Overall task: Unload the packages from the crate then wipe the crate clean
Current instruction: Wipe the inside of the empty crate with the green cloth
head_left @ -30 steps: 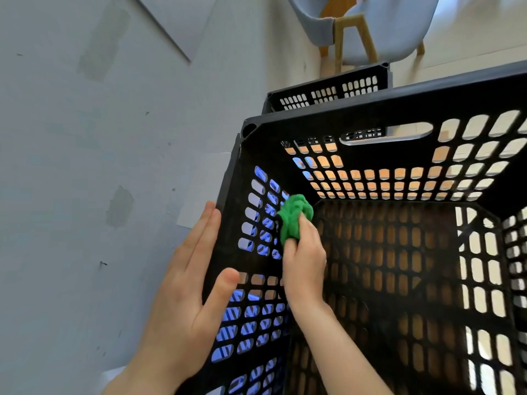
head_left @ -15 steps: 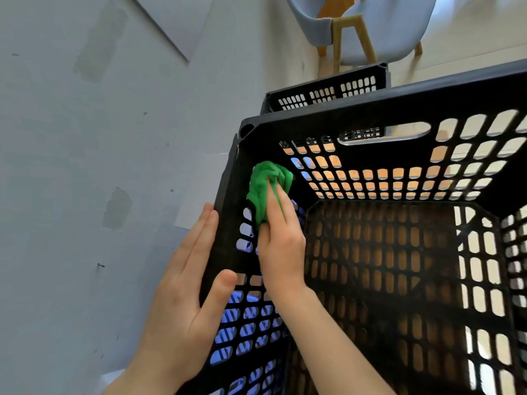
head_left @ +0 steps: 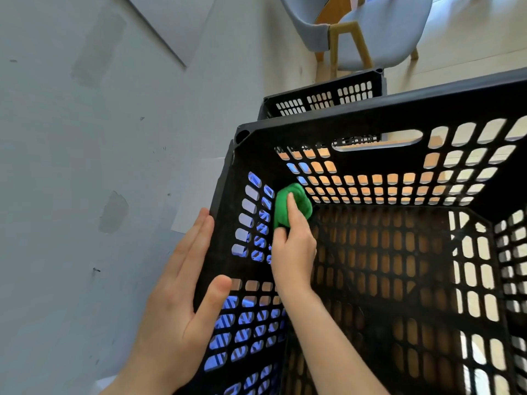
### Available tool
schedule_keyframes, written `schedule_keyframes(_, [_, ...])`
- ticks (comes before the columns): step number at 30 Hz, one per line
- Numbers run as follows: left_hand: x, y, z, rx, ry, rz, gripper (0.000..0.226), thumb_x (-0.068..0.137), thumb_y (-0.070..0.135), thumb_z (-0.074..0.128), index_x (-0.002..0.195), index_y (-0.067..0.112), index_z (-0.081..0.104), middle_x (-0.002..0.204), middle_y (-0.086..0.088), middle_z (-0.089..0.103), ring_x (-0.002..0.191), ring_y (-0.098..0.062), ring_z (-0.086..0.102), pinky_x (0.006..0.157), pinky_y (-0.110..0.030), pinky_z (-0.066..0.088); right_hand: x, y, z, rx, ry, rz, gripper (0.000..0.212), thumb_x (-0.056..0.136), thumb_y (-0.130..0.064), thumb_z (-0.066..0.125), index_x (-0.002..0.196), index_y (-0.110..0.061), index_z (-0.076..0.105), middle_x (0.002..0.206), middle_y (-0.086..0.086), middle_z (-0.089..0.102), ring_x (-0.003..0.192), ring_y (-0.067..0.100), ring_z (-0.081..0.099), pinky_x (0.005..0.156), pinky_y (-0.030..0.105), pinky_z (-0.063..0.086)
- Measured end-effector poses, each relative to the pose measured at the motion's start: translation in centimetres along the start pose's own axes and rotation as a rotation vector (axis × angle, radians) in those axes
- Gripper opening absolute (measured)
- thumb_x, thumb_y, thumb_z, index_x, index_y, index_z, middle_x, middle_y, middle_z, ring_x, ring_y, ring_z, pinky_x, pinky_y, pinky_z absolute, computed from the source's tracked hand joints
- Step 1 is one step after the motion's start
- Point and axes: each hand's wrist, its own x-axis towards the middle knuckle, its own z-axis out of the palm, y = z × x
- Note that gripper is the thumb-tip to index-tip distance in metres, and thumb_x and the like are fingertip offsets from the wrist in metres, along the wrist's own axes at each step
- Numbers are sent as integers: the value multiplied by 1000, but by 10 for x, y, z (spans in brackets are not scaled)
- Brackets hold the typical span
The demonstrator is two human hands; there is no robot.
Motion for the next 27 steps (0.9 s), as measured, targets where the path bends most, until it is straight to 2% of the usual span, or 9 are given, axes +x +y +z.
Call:
schedule_keyframes(4, [2,-1,0,5,-10,-7,67,95,60,31,152,24,28,158,23,21,144,3,21,110,-4,16,-23,-41,8,55,32,-260,60,92,0,46,145,-28,38,150,-4,39,139,5,31,113,24,30])
schedule_keyframes(7, [1,-1,0,13,-10,-7,69,95,64,28,152,25,28,158,23,21,144,4,21,109,-3,16,-22,-44,13,-3,45,-385,63,87,0,43,145,-25,41,152,2,35,143,12,26,113,35,34])
schedule_keyframes(11, [0,-2,-1,2,4,-10,65,96,56,32,152,25,29,158,22,22,144,4,21,108,-3,16,-5,-20,17,-116,51,-426,63,88,1,42,145,-24,38,152,9,34,140,24,34,107,42,42])
schedule_keyframes(16, [-1,-1,-1,6,-5,-10,65,95,59,31,152,28,27,158,22,21,144,4,20,109,-4,16,6,-1,16,-188,43,-362,68,88,8,49,147,-24,36,150,8,37,136,24,38,106,35,39])
schedule_keyframes(19, [-1,-1,-1,1,-3,-13,67,95,61,31,152,28,28,158,23,22,144,3,21,110,-5,17,9,16,9,-186,-15,-235,64,92,3,46,148,-26,34,150,3,36,134,20,40,107,40,41])
schedule_keyframes(23, [0,-1,-1,0,3,-16,65,94,56,34,152,28,29,157,23,23,143,4,23,109,-5,17,14,35,-2,-197,-69,-39,60,94,-1,42,148,-27,33,146,1,41,126,16,47,105,40,43])
schedule_keyframes(27, [-1,-2,-1,16,6,-19,64,93,54,36,152,29,29,157,26,23,142,6,23,108,-3,17,-1,4,2,-67,-53,25,62,95,-3,46,149,-27,28,148,-3,40,119,-2,38,108,26,34])
